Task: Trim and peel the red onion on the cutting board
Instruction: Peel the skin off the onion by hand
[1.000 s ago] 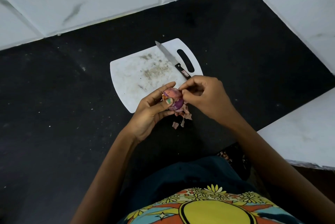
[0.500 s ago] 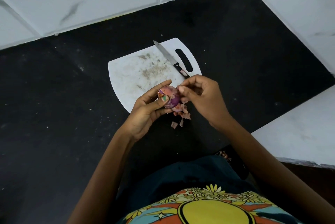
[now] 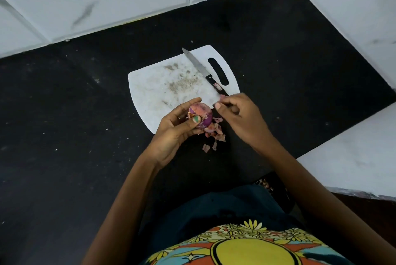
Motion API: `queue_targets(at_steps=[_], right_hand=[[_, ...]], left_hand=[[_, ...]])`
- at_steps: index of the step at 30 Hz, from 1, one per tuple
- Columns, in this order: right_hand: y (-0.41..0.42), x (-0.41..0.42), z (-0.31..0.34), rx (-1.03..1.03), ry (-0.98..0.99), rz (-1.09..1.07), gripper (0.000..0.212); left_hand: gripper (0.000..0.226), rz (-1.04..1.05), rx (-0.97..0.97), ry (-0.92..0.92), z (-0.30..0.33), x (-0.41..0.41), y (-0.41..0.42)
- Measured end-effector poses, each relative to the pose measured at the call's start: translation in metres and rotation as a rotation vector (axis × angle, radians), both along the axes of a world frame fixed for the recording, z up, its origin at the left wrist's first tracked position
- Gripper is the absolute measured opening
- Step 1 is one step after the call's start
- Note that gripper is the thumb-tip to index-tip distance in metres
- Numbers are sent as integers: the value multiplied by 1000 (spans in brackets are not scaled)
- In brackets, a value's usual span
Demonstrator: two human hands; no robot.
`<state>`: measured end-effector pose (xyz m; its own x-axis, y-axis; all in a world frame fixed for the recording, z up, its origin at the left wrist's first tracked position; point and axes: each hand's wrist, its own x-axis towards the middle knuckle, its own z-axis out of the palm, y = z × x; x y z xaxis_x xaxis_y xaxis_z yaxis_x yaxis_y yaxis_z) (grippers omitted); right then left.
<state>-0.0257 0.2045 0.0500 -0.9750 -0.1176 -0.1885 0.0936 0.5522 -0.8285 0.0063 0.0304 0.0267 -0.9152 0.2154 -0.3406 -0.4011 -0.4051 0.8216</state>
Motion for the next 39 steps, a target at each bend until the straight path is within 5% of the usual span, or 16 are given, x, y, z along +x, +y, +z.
queue_targets(at_steps=[11, 22, 26, 34, 39], right_hand=[[3, -2, 15, -208, -57, 133, 22], [7, -6, 12, -218, -39, 124, 8], [6, -3, 11, -212, 2, 156, 27], [1, 2, 6, -194, 122, 30, 9], [4, 2, 10, -389, -49, 15, 15]], left_hand=[[42, -73, 11, 34, 0, 0, -3], [43, -68, 93, 10, 0, 0, -2], [43, -46, 113, 3, 0, -1, -3], [42, -28, 134, -9, -3, -2, -4], [44, -17, 134, -20, -3, -3, -5]])
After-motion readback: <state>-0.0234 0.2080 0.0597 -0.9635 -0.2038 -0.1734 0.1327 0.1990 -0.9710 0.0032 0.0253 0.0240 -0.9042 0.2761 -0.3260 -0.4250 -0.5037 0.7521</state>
